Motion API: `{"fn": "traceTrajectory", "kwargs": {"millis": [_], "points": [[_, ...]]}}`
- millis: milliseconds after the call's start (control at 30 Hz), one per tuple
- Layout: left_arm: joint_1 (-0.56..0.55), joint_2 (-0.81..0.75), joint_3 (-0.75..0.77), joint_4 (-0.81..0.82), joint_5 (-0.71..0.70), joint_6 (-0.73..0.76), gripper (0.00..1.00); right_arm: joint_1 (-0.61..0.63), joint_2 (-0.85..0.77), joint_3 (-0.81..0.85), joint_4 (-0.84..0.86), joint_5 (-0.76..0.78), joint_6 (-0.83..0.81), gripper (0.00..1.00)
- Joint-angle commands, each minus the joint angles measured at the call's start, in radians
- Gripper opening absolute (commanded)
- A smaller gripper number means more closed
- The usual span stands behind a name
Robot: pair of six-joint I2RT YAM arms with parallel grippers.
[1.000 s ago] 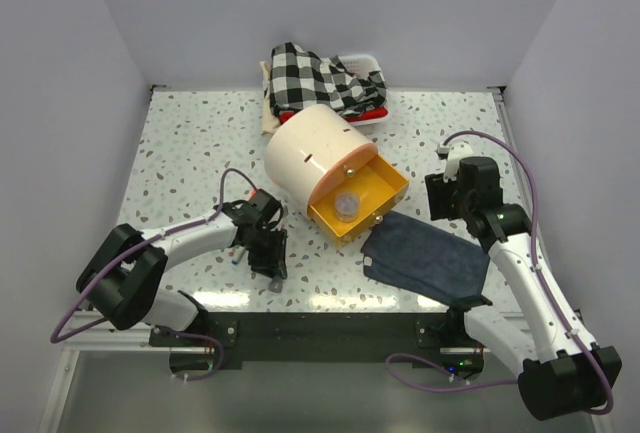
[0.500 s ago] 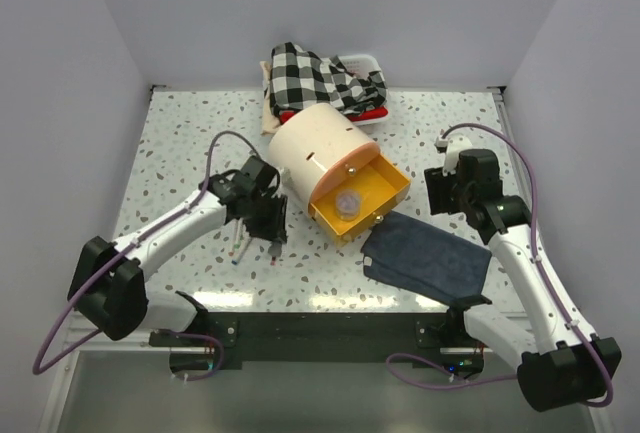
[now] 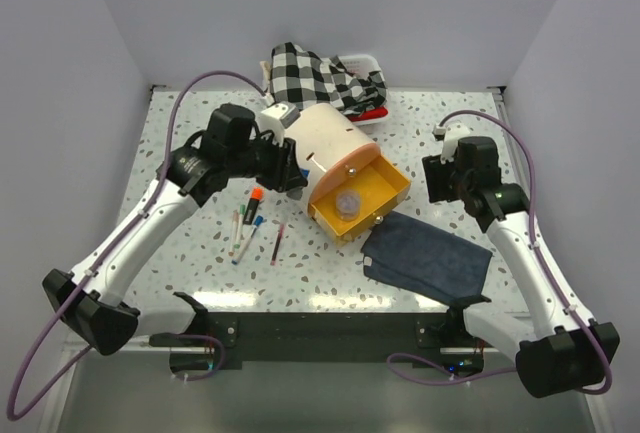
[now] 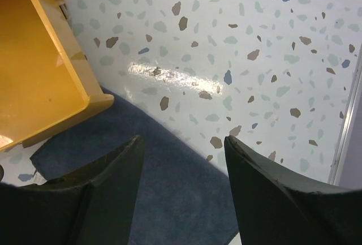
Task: Sort the stationery into containers
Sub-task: Place the stationery in the drawer.
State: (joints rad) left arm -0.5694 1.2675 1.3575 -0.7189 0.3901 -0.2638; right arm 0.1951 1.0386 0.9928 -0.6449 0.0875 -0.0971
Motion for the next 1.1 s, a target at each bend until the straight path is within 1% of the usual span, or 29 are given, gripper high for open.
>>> {"fn": "traceTrajectory", "kwargs": {"millis": [0,33,133,233,367,533,667,767,800,867,900,967,1000,1067], "points": [[-0.075,0.099,0.118,0.239,0.125,0.076,0.00,-0.003,-0.045,0.006,0.039,0.011,-0.019,0.63],[-0.087,0.122,0.173,0.268,0.127,0.089,0.00,-0.006,-0.054,0.001,0.039,0.011,-0.019,0.63],[-0.116,0.202,0.271,0.291,0.124,0.127,0.00,-0.009,-0.063,-0.005,0.045,0.011,-0.018,0.63],[-0.133,0.266,0.331,0.291,0.124,0.173,0.00,-0.014,-0.078,-0.008,0.051,0.015,-0.016,0.63],[-0.156,0.338,0.364,0.302,0.135,0.190,0.00,-0.013,-0.091,-0.019,0.053,0.018,-0.015,0.63],[-0.210,0.431,0.390,0.293,0.110,0.251,0.00,-0.016,-0.114,-0.039,0.048,0.020,-0.009,0.63],[-0.265,0.519,0.425,0.254,0.003,0.330,0.00,-0.016,-0.124,-0.057,0.056,0.017,0.000,0.63],[-0.267,0.546,0.431,0.254,-0.040,0.322,0.00,-0.020,-0.129,-0.066,0.060,0.018,0.000,0.63],[-0.265,0.547,0.428,0.256,-0.055,0.324,0.02,-0.019,-0.132,-0.066,0.059,0.020,-0.001,0.63],[-0.265,0.550,0.423,0.254,-0.097,0.330,0.29,-0.022,-0.135,-0.069,0.057,0.021,-0.004,0.63],[-0.265,0.552,0.423,0.253,-0.112,0.331,0.45,-0.022,-0.137,-0.072,0.057,0.021,-0.004,0.63],[-0.265,0.550,0.431,0.251,-0.146,0.330,0.53,-0.022,-0.144,-0.077,0.057,0.024,-0.004,0.63],[-0.265,0.547,0.434,0.254,-0.155,0.330,0.60,-0.023,-0.147,-0.079,0.057,0.023,-0.004,0.63],[-0.265,0.537,0.440,0.256,-0.163,0.342,0.66,-0.023,-0.150,-0.080,0.056,0.023,-0.004,0.63]]}}
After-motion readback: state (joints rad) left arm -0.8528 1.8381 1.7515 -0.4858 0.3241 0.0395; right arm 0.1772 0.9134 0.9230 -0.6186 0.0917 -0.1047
